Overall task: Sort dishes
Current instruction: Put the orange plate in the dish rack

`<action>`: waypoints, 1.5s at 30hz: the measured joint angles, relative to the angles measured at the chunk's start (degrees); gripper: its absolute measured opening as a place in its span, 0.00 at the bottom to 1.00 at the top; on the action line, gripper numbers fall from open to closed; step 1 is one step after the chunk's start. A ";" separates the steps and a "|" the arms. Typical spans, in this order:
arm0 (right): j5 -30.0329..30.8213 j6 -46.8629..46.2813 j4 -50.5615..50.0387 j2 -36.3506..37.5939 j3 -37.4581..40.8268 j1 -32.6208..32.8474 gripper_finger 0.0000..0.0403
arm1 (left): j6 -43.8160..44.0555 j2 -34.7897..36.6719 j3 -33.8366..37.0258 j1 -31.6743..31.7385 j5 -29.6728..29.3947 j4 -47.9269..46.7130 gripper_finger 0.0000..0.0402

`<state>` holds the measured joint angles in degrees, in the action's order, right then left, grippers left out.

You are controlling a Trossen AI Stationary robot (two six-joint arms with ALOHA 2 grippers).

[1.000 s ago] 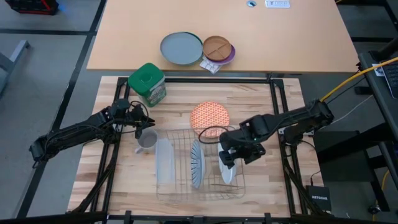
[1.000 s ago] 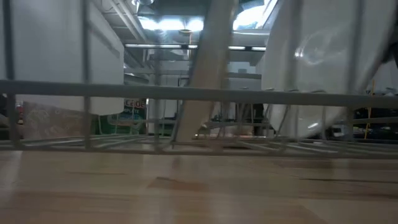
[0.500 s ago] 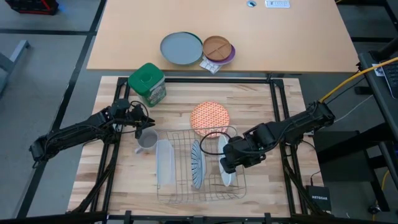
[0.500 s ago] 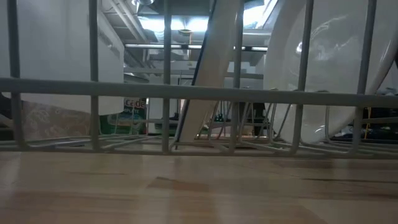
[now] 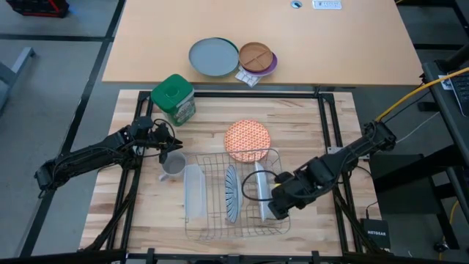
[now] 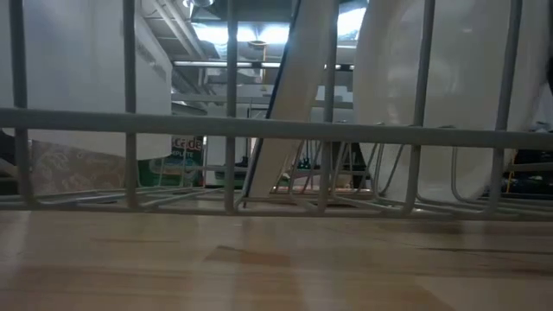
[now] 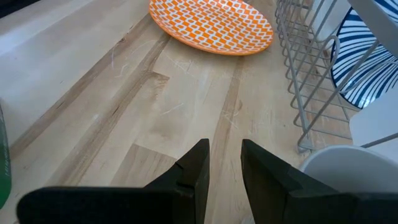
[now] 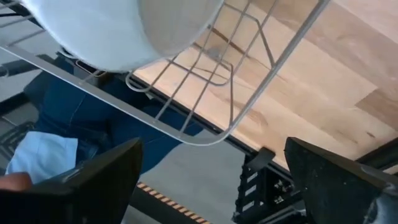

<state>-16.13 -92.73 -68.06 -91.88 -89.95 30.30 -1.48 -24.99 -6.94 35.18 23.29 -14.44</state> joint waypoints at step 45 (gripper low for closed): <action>68.33 17.62 -9.71 12.96 -0.76 -9.93 0.97 | 0.00 0.00 0.00 0.00 0.00 0.01 0.20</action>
<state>52.20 -75.11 -77.77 -78.91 -90.72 20.37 -1.48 -24.99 -6.94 35.18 23.29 -14.43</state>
